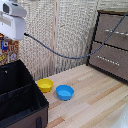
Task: Kindly direct your grabber toward the cereal bar. Delicately grip the cereal bar using your grabber. Transport the clutched cereal bar to the rear part of the organizer. Set the cereal bar down and place it in the rear section of the organizer.
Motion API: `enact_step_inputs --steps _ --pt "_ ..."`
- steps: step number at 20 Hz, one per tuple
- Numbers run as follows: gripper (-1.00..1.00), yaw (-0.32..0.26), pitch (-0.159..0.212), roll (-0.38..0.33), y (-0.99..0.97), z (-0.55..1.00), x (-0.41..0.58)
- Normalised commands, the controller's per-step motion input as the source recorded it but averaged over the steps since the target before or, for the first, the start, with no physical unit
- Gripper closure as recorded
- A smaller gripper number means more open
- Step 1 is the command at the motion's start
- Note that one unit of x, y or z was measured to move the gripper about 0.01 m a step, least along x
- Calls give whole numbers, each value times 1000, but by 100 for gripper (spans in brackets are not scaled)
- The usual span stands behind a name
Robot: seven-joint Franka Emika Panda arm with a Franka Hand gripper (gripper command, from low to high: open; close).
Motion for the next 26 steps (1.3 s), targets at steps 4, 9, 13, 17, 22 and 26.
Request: enact_step_inputs --steps 4,9,13,17,22,26 --pt "100 -154 72 0 295 -64 552" --pt "100 -117 78 0 122 -173 795" --pt "100 -100 146 -6 138 -294 675" --pt "100 -47 154 -31 255 -283 346" --pt "-100 21 48 -17 115 -1 76" --pt "-100 7 71 -8 -6 376 70"
